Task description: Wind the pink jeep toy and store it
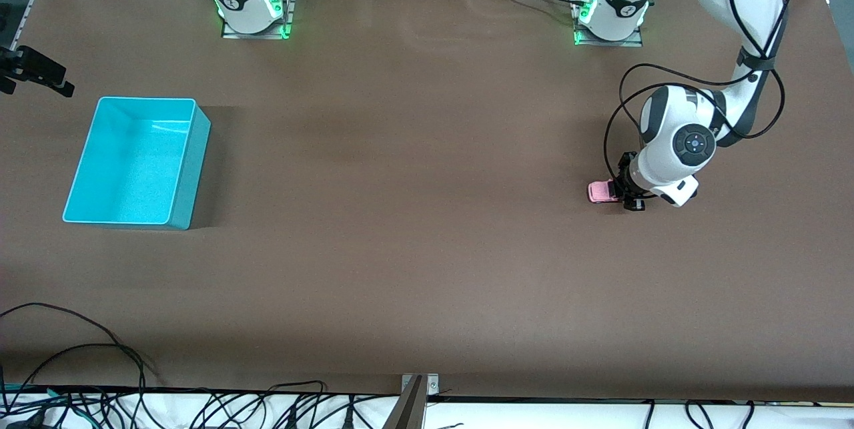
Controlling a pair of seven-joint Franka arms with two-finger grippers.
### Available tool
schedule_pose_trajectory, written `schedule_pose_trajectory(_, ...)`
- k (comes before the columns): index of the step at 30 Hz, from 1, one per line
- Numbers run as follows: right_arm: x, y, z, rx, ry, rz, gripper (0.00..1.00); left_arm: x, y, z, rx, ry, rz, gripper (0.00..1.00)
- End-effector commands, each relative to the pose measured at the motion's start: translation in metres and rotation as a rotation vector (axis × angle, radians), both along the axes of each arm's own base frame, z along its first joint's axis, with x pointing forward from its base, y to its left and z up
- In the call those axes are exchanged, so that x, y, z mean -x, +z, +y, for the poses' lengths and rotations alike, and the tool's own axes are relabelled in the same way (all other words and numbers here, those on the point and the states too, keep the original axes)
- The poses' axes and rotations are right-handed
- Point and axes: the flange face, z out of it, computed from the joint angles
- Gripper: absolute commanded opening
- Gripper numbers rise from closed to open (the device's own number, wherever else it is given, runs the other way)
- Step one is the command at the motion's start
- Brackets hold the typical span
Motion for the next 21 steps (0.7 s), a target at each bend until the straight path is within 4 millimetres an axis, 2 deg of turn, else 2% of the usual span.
schedule_pose_trajectory(1,0.003,0.008,-0.006,0.010,0.001,-0.006,1.00,0.000,-0.012,0.018,-0.012,-0.029,0.004,0.10)
schedule_pose_trajectory(21,0.002,0.010,-0.003,0.010,0.006,-0.008,1.00,0.001,-0.023,0.090,-0.061,-0.032,0.007,0.10)
